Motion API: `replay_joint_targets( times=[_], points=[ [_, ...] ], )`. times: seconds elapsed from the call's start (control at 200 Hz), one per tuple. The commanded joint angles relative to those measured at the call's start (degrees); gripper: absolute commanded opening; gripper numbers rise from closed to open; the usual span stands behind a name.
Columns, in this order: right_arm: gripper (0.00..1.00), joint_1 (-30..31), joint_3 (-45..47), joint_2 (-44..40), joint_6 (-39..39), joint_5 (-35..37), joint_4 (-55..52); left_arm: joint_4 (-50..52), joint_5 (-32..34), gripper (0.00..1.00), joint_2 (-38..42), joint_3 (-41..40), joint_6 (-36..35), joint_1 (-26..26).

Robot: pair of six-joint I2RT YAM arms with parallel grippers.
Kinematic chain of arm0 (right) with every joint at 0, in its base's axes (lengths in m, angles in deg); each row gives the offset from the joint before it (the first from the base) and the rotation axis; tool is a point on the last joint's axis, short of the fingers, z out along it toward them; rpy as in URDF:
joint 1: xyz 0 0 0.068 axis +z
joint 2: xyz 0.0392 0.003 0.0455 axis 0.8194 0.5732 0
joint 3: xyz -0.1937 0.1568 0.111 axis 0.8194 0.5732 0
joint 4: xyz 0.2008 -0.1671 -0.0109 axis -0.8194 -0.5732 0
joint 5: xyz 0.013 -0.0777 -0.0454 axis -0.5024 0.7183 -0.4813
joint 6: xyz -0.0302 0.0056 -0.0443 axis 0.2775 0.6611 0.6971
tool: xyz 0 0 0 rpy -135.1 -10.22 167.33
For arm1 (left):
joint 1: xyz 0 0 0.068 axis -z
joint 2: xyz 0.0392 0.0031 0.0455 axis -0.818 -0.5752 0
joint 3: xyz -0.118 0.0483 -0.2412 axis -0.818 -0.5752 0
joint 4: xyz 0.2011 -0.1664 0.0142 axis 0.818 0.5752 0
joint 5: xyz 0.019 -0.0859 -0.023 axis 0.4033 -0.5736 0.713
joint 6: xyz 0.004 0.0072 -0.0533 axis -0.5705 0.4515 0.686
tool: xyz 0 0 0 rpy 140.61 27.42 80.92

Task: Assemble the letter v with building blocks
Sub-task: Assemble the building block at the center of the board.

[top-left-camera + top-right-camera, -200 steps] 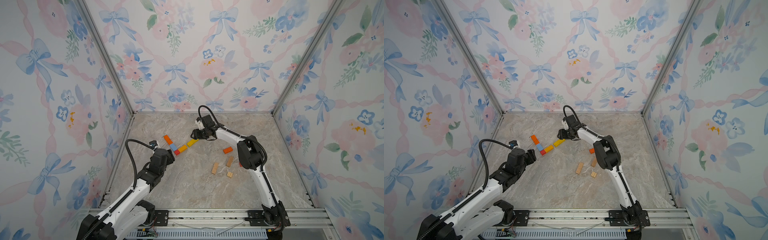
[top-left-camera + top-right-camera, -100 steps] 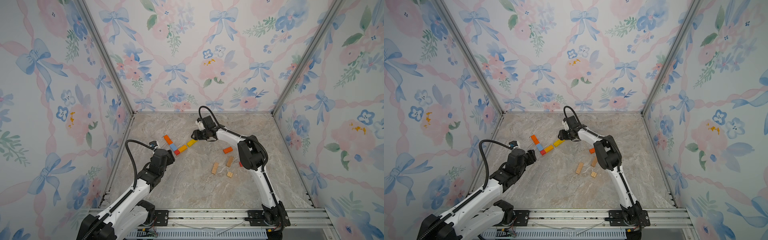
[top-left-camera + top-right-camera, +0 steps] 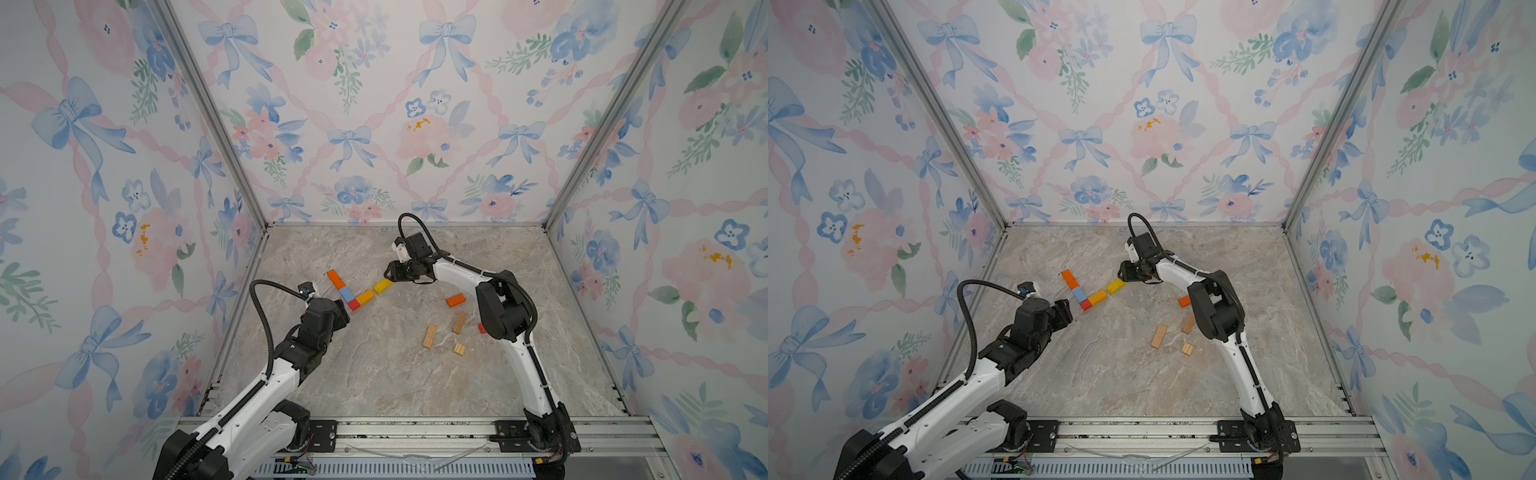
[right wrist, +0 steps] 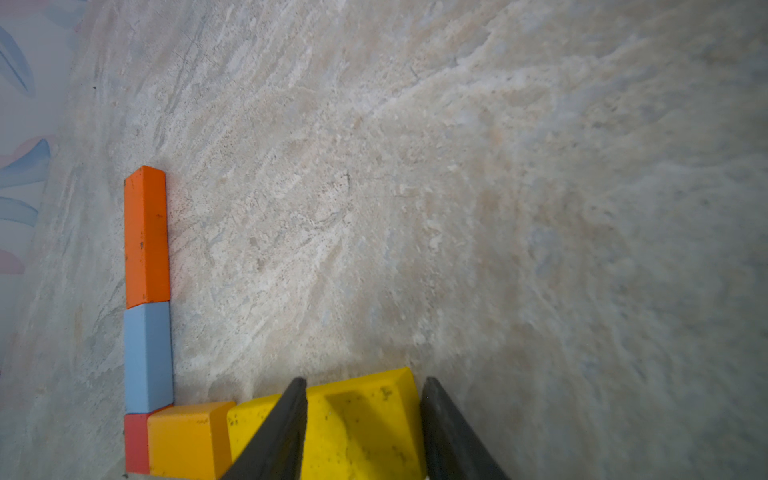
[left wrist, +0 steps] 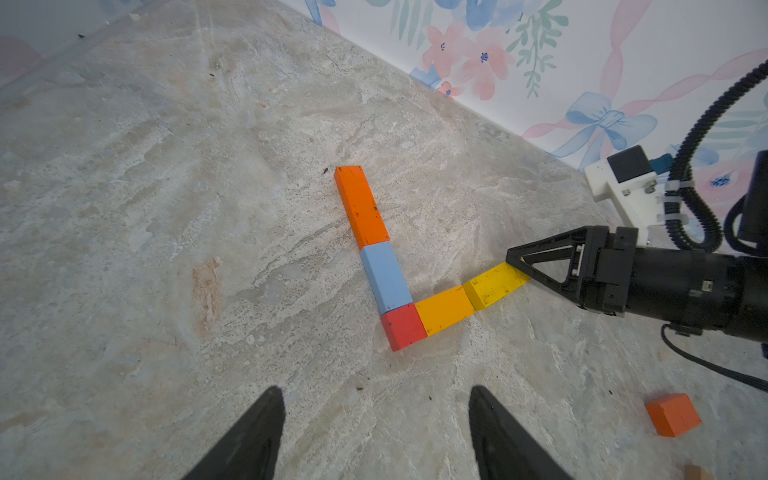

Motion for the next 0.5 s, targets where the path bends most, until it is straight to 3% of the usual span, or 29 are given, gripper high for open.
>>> replay_joint_targets(
  times=[0.0,0.495],
  points=[
    [0.46,1.0,1.5,-1.1,-0.7,-0.3,-3.0,0.4,-0.2,0.73,0.5,-1.0,0.4,-0.6],
    [0.43,1.3,1.5,-1.0,-1.1,-0.4,-2.9,0.3,-0.3,0.73,0.5,-1.4,0.7,-0.6]
  ],
)
